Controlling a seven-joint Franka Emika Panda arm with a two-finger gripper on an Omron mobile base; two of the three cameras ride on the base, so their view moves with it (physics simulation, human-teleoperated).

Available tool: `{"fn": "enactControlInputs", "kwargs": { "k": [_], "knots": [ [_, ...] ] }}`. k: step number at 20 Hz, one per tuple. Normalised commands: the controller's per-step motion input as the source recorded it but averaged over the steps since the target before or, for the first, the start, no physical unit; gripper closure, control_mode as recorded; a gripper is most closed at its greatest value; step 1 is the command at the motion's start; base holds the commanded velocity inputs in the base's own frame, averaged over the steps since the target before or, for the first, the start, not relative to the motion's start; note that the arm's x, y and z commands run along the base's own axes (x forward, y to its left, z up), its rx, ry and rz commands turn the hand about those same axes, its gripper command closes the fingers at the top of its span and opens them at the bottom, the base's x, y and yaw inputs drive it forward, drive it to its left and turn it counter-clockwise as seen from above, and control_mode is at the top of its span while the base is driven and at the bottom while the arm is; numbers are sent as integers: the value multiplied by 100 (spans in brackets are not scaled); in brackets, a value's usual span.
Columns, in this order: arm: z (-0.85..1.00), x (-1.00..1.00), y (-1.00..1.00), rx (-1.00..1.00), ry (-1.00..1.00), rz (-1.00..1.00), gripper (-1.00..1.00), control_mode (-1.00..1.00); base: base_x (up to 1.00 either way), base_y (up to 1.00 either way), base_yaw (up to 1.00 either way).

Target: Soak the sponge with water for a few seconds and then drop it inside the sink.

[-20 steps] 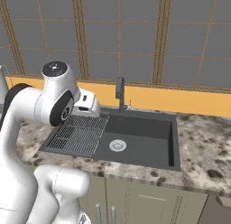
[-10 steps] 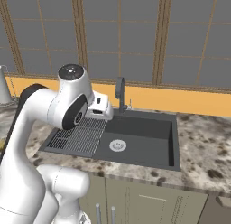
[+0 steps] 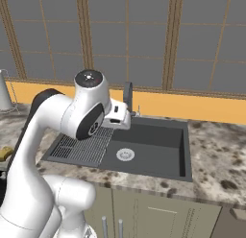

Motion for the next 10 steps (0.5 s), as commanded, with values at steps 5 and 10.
{"fn": "enactControlInputs", "kwargs": {
  "k": [5, 10],
  "knots": [
    [0, 0, -29, 0, 0, 0, -100, -100, 0, 0, 0],
    [0, 0, -14, 0, -4, 1, -100, -100, 0, 0, 0]
  ]
}}
